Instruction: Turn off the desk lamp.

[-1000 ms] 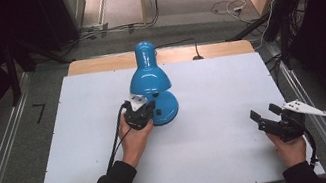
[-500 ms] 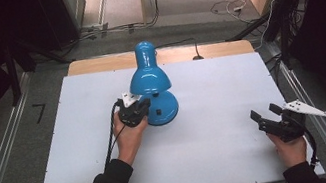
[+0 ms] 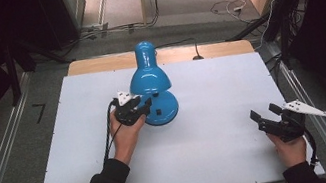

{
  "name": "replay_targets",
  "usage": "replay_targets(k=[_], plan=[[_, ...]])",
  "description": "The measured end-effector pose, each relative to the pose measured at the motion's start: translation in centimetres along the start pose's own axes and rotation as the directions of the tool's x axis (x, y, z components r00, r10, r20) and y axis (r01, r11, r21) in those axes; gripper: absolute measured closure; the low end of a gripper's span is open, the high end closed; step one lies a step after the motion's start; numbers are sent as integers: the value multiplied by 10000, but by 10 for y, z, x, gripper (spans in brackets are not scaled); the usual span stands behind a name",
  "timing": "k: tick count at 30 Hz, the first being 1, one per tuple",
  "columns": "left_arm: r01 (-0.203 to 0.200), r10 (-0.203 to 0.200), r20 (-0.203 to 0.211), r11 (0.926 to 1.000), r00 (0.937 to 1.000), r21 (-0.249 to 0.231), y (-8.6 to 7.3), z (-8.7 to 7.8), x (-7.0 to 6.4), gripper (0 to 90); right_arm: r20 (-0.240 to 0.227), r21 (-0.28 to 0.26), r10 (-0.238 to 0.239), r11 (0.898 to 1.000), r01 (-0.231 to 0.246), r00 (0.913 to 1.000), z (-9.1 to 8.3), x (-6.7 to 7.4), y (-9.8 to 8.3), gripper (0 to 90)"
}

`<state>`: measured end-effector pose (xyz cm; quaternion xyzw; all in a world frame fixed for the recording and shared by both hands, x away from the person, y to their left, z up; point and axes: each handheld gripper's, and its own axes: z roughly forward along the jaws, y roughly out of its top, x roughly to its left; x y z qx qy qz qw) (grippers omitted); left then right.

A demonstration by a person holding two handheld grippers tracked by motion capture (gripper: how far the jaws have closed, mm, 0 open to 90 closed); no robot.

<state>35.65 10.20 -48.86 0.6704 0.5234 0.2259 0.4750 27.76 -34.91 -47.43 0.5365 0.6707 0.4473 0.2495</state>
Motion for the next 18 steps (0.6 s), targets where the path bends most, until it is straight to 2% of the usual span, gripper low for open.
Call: replay_targets(k=[5,14,18], plan=[[-68,66,-156,9999,9999,-129,2,-3,2,412,1,1,13,10000,-13,10000,0,0,0,167],[-134,131,-334,9999,9994,-77,2,-6,4,329,4,10,20,10000,-20,10000,0,0,0,167],[-80,78,-313,10000,9995,-49,2,-9,6,327,-9,0,18,10000,-18,10000,0,-1,0,166]])
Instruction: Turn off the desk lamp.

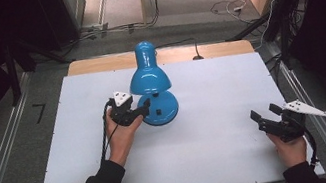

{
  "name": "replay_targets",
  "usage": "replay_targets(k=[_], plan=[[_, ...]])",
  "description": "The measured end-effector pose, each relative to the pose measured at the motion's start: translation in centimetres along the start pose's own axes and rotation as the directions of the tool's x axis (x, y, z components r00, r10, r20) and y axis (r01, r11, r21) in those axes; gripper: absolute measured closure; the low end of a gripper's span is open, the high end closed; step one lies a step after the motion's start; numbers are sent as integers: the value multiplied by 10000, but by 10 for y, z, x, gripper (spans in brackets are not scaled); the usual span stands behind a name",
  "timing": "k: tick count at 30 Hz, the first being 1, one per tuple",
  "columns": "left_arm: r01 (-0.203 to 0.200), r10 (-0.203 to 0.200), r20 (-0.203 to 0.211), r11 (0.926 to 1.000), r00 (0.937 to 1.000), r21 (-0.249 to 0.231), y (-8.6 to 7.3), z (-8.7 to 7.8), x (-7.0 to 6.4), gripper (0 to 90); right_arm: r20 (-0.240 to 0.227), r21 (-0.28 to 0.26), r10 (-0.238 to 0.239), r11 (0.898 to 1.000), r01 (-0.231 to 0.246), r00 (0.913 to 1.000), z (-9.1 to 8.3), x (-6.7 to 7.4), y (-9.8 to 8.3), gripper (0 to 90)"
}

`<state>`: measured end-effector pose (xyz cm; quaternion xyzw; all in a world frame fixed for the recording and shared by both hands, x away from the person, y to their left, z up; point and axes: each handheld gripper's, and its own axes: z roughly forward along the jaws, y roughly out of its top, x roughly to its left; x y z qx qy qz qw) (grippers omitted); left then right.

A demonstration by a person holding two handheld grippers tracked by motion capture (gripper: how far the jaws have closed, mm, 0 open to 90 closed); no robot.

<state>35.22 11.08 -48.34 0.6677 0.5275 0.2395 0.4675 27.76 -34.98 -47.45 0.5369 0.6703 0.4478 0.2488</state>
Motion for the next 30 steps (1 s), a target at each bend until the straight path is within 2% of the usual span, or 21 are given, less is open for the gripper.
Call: replay_targets(k=[20,30], plan=[[230,-229,-195,9997,9995,57,-9,-16,17,303,16,30,9,10000,-9,10000,0,0,0,167],[82,-81,-306,10000,9995,25,-14,-25,19,289,22,31,12,10000,-12,10000,0,0,0,167]])
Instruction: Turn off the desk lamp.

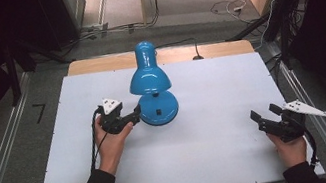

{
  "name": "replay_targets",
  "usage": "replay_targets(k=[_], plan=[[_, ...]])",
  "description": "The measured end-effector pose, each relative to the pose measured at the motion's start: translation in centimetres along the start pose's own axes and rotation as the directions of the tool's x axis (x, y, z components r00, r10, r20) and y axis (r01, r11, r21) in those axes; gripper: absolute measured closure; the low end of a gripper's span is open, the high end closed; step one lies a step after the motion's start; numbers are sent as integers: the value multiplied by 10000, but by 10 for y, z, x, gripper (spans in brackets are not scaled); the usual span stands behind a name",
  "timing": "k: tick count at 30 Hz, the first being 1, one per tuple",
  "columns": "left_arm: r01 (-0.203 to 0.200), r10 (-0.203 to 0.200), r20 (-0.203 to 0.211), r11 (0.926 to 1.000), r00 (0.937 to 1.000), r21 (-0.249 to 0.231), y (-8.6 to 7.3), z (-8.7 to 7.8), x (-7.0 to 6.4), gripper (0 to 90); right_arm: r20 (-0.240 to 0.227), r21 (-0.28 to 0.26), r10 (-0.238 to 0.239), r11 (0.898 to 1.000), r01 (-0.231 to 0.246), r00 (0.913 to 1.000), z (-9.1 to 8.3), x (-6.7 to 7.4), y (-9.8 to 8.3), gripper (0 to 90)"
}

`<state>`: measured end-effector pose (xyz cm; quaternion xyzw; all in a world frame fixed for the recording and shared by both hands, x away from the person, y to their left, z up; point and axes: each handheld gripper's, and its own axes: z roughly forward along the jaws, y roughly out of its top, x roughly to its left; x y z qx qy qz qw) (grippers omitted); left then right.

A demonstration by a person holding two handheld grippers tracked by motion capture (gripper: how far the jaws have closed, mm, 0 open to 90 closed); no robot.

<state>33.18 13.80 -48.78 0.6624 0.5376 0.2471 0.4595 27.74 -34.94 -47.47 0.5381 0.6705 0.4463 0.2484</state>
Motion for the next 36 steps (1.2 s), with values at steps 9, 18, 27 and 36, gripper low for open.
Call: replay_targets(k=[9,18,27,36], plan=[[171,-172,16,9997,9999,153,-5,-7,6,273,10,19,9,10000,-9,10000,0,0,0,167],[284,-284,-15,9993,9996,254,-10,-16,15,266,22,23,-7,10000,7,10000,0,0,0,167],[185,-182,-76,9989,9998,429,-17,-24,19,251,21,28,11,10000,-11,10000,0,0,0,166],[267,-261,-146,9987,9996,437,-21,-34,25,245,27,30,3,10000,-3,10000,-1,-1,-1,167]])
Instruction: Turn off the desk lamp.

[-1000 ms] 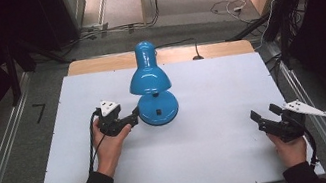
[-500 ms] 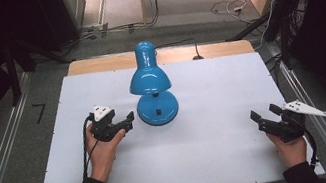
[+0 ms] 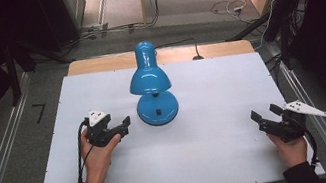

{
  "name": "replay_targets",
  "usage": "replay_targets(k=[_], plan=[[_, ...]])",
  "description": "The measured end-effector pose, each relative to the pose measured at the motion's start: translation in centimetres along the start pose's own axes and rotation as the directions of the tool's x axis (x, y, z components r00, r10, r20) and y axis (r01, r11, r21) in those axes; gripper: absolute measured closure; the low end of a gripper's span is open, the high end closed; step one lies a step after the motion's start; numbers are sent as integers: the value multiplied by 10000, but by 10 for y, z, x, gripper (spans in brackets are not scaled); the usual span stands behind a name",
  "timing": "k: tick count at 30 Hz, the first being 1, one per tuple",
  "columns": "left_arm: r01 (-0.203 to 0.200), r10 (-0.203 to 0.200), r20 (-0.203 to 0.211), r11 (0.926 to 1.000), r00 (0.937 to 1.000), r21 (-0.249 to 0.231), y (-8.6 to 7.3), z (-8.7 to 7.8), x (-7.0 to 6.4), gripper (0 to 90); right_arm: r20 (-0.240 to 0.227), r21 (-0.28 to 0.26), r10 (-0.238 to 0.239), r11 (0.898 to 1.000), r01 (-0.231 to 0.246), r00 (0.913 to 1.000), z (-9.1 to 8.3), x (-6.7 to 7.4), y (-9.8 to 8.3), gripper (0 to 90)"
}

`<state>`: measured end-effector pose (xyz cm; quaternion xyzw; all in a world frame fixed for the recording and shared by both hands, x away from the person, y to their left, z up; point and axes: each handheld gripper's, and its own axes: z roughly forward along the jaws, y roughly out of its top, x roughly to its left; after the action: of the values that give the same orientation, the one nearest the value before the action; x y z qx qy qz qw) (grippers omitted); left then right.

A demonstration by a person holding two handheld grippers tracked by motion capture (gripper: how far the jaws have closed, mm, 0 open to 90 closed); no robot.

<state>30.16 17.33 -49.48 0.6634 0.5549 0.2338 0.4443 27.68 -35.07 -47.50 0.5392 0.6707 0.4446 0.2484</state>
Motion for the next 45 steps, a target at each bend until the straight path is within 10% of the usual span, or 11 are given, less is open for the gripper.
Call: replay_targets(k=[45], plan=[[430,-432,-325,9990,9985,-73,-23,-51,28,226,36,58,-14,10000,14,10000,0,-1,-1,166]])
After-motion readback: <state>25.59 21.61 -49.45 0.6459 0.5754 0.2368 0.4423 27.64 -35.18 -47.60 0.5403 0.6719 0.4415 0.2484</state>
